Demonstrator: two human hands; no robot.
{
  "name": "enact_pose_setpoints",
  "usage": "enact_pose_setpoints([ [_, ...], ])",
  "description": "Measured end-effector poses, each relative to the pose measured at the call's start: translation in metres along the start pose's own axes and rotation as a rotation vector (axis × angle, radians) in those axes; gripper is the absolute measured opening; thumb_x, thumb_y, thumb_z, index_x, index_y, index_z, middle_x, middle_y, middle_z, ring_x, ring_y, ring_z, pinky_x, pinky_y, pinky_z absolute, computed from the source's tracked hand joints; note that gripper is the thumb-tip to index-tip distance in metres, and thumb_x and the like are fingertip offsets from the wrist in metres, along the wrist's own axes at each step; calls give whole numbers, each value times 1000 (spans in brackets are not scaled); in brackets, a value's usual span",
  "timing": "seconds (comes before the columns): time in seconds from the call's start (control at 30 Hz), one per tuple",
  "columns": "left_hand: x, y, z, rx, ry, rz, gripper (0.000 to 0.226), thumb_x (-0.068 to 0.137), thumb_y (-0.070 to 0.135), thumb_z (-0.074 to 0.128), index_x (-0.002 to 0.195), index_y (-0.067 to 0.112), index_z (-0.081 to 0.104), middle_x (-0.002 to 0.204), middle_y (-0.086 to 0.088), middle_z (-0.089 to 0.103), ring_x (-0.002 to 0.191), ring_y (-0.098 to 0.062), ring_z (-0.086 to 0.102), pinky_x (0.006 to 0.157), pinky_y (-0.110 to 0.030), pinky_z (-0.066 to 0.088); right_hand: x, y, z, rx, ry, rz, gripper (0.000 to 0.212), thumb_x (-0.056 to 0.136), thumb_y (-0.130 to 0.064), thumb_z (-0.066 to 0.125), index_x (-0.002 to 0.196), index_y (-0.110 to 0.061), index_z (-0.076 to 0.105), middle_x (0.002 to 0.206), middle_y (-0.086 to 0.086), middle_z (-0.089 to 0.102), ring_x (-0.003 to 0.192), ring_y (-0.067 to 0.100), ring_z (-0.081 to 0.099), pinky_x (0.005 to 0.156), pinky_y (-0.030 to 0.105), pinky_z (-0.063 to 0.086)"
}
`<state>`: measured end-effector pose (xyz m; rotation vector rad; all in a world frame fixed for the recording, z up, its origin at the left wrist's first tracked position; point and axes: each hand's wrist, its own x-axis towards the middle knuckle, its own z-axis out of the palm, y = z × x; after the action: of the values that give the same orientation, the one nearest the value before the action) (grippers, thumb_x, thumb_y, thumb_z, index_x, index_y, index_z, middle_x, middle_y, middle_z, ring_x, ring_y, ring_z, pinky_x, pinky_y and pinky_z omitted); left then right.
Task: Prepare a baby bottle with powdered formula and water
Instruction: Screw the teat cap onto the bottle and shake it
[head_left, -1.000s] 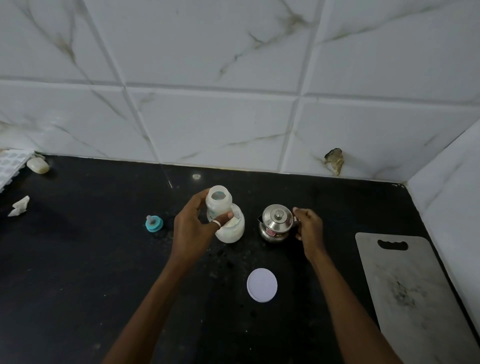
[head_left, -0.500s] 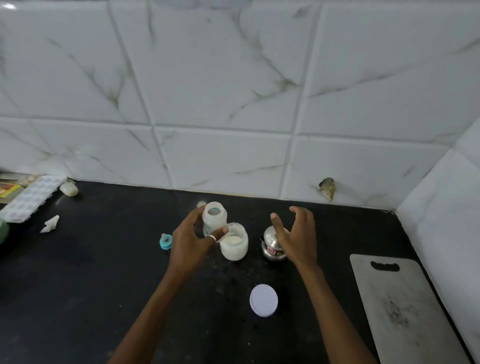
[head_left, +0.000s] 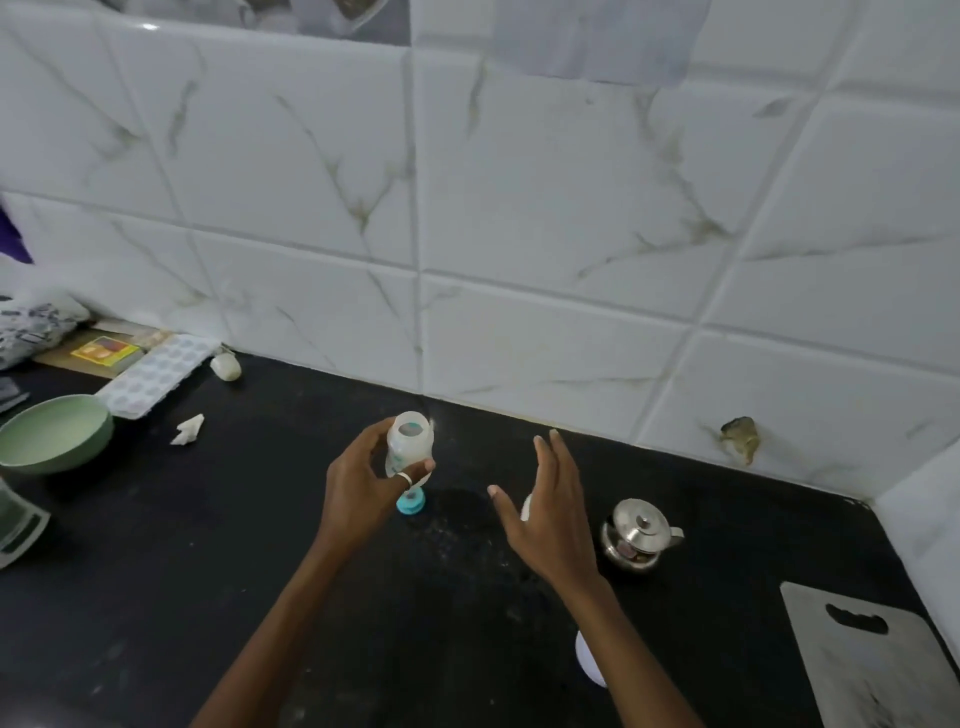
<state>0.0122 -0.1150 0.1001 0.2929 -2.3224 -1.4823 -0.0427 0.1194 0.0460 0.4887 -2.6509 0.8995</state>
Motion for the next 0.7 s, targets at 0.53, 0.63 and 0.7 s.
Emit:
enact_pose_setpoints([
  [0.53,37,-124,-74,-41,-40,-167,56,72,24,91,122,30,66,113,17,70,104,12,61,82,-2,43,34,-73,156,60,-538,270,79,95,-36,70,158,-16,26,162,6,34,150,19,28,118,35,31],
  [0.63,40,-136,-72,-46,-55,-184,58,72,25,91,124,29,65,116,18,69,107,13,60,83,-1,42,41,-70,167,34,-579,304,78,94,-30,71,157,-16,28,159,8,37,148,21,32,116,34,33],
  [0.7,41,-141,-68,-51,-70,-191,59,73,26,91,125,30,65,118,17,68,109,12,60,85,-2,43,43,-68,172,19,-594,330,76,93,-25,73,156,-17,31,156,9,40,146,21,35,115,35,35],
])
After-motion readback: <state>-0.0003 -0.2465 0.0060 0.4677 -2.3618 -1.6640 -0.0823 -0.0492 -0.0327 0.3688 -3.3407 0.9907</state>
